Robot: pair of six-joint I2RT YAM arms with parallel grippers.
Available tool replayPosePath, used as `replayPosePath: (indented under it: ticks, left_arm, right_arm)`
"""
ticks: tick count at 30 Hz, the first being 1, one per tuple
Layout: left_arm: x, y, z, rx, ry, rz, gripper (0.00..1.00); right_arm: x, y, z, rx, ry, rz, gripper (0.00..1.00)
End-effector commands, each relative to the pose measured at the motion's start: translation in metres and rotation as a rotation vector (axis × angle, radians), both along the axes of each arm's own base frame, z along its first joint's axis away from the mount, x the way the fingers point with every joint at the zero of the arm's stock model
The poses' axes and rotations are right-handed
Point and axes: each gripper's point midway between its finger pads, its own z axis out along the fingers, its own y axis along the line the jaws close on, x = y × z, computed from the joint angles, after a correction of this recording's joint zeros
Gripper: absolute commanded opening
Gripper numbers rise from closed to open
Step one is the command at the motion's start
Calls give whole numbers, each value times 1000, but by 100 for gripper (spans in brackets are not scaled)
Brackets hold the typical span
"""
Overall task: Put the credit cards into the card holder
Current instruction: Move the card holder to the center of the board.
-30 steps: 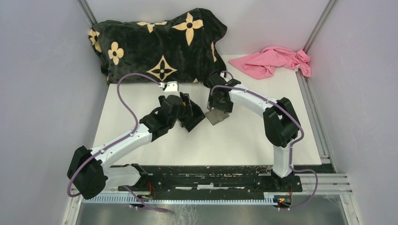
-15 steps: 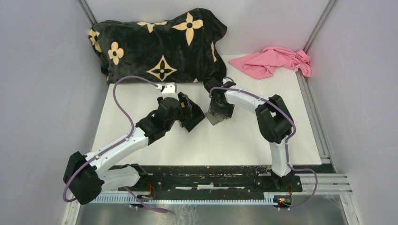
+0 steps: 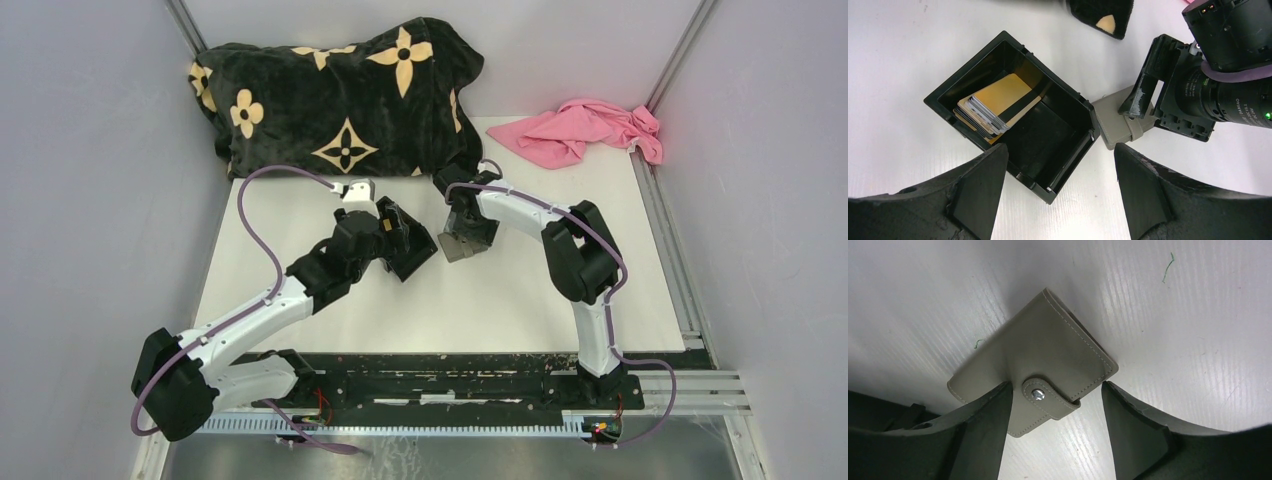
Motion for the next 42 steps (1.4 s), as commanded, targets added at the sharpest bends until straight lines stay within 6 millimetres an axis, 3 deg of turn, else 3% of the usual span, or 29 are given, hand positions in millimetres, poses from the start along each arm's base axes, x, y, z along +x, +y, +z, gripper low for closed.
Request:
replayPosePath:
  ticks: [1, 7, 21, 33, 42]
  left_arm:
    - [1, -4, 12, -44, -43, -4, 84]
    - [1, -7, 6, -40, -25, -13, 83]
    - [-1, -23, 2, -37, 0, -56, 78]
    - [-11, -41, 1, -31, 7, -104, 74]
    - [-24, -74, -14, 17, 39, -192, 74]
  right_arm:
    - [-1, -8, -8, -20, -7, -51, 72]
    - [-17, -13, -24, -13, 38, -65, 67]
    - [-59, -45, -27, -47, 79, -64, 55]
    - [-75, -65, -11, -96, 77, -16, 42]
    - [-79, -72, 2, -112, 71, 57, 32]
